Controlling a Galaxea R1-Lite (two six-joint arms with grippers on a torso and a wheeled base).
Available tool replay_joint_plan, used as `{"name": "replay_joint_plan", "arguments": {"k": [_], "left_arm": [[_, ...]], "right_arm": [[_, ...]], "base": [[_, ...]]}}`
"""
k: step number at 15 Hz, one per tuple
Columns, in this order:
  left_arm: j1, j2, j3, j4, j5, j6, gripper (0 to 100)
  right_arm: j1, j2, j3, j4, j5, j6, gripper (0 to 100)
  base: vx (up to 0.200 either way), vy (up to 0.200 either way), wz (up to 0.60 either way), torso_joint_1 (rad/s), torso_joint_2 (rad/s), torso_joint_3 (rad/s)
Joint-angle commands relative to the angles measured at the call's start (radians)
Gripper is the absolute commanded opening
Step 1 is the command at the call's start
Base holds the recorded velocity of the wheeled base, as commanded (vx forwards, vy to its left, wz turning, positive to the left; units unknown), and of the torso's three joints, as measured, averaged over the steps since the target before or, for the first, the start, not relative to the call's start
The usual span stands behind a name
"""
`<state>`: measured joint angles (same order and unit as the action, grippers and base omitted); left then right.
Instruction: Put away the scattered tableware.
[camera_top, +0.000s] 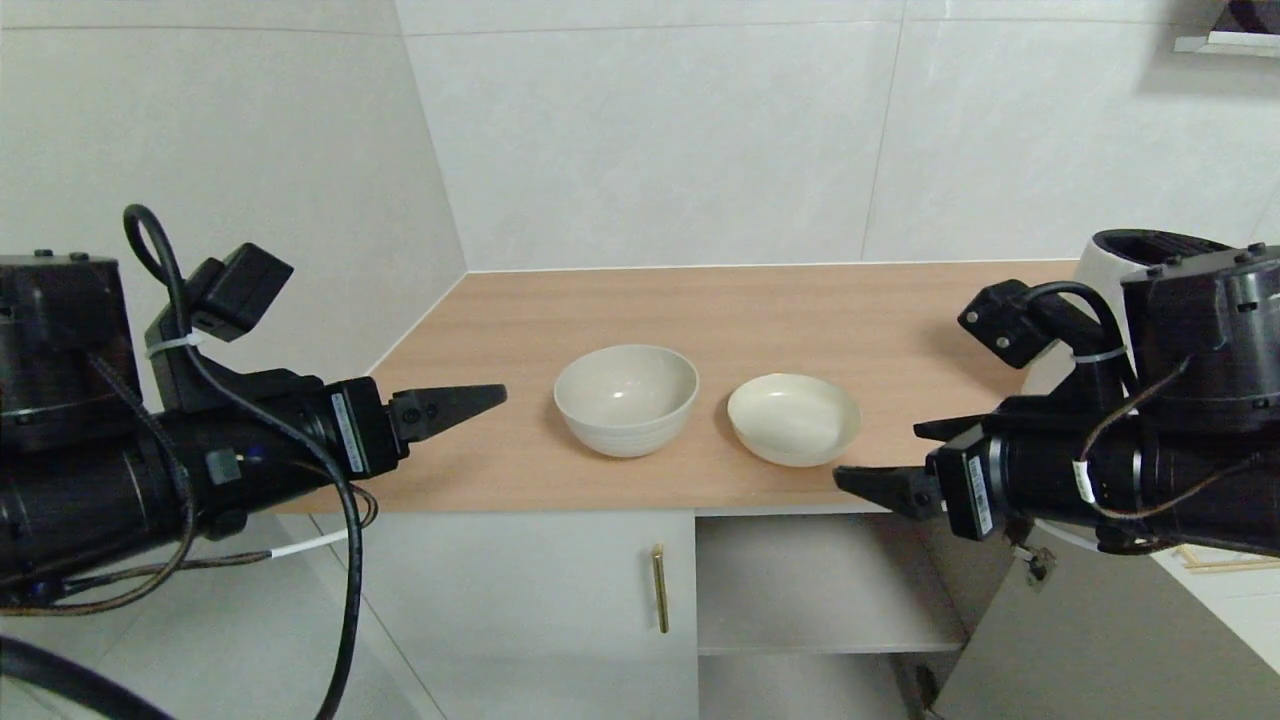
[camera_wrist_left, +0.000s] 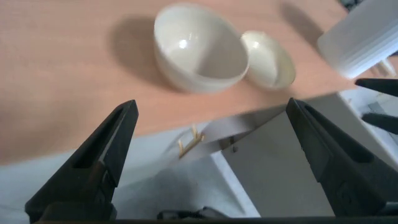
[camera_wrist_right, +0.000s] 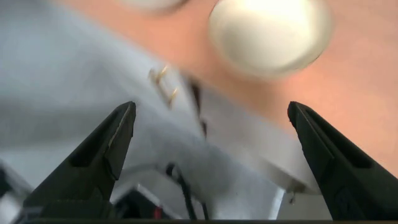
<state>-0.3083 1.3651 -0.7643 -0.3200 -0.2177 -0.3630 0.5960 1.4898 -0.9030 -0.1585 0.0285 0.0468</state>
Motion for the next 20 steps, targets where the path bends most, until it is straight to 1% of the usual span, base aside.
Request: {"name": "replay_joint_plan", "arguments": {"k": [1,2,4,6,7,8,9,10,11,12,13,14,15,16,17,18,20], "left_arm": [[0.0,0.032,-0.124,0.081,0.0,-0.001,100],[0.008,0.048,-0.171,0.13,0.0,-0.001,100],[0.012,0.06,-0.224,0.206,0.0,0.006,100],[0.011,0.081,-0.233,0.26,0.0,0.062,100],[0.011,0.1,-0.242,0.28,0.0,0.064,100],[0.009,0.124,-0.274,0.314,0.011,0.059,100],[0.005,0.144,-0.308,0.368,0.018,0.044,100],[-0.012,0.172,-0.352,0.423,0.037,-0.005,100],[-0.037,0.204,-0.389,0.443,0.061,-0.082,100],[-0.054,0.241,-0.42,0.443,0.086,-0.139,100],[-0.063,0.278,-0.451,0.443,0.101,-0.177,100],[-0.071,0.316,-0.478,0.444,0.115,-0.198,100],[-0.077,0.351,-0.501,0.444,0.144,-0.221,100],[-0.086,0.393,-0.524,0.444,0.192,-0.252,100],[-0.097,0.427,-0.54,0.444,0.231,-0.269,100],[-0.106,0.45,-0.549,0.444,0.258,-0.277,100],[-0.12,0.486,-0.549,0.444,0.264,-0.28,100]], "right_arm": [[-0.045,0.089,-0.125,0.025,-0.03,0.042,100],[-0.056,0.096,-0.143,0.048,-0.024,0.065,100],[-0.058,0.099,-0.137,0.06,-0.018,0.064,100],[-0.056,0.113,-0.137,0.056,-0.022,0.064,100],[-0.051,0.136,-0.163,0.048,-0.038,0.074,100],[-0.051,0.152,-0.188,0.048,-0.067,0.111,100],[-0.051,0.161,-0.197,0.051,-0.079,0.134,100],[-0.051,0.211,-0.258,0.083,-0.122,0.208,100],[-0.051,0.233,-0.283,0.111,-0.134,0.237,100],[-0.051,0.248,-0.303,0.116,-0.136,0.277,100],[-0.053,0.253,-0.315,0.117,-0.134,0.312,100],[-0.053,0.254,-0.32,0.112,-0.139,0.317,100],[-0.056,0.256,-0.321,0.102,-0.145,0.318,100],[-0.056,0.265,-0.317,0.079,-0.162,0.32,100],[-0.056,0.283,-0.315,0.057,-0.193,0.32,100],[-0.054,0.303,-0.312,0.034,-0.233,0.323,100],[-0.053,0.331,-0.303,-0.024,-0.266,0.324,100]], "base": [[0.0,0.0,0.0,0.0,0.0,0.0],[0.0,0.0,0.0,0.0,0.0,0.0],[0.0,0.0,0.0,0.0,0.0,0.0],[0.0,0.0,0.0,0.0,0.0,0.0],[0.0,0.0,0.0,0.0,0.0,0.0],[0.0,0.0,0.0,0.0,0.0,0.0],[0.0,0.0,0.0,0.0,0.0,0.0],[0.0,0.0,0.0,0.0,0.0,0.0],[0.0,0.0,0.0,0.0,0.0,0.0],[0.0,0.0,0.0,0.0,0.0,0.0],[0.0,0.0,0.0,0.0,0.0,0.0],[0.0,0.0,0.0,0.0,0.0,0.0],[0.0,0.0,0.0,0.0,0.0,0.0],[0.0,0.0,0.0,0.0,0.0,0.0],[0.0,0.0,0.0,0.0,0.0,0.0],[0.0,0.0,0.0,0.0,0.0,0.0],[0.0,0.0,0.0,0.0,0.0,0.0]]}}
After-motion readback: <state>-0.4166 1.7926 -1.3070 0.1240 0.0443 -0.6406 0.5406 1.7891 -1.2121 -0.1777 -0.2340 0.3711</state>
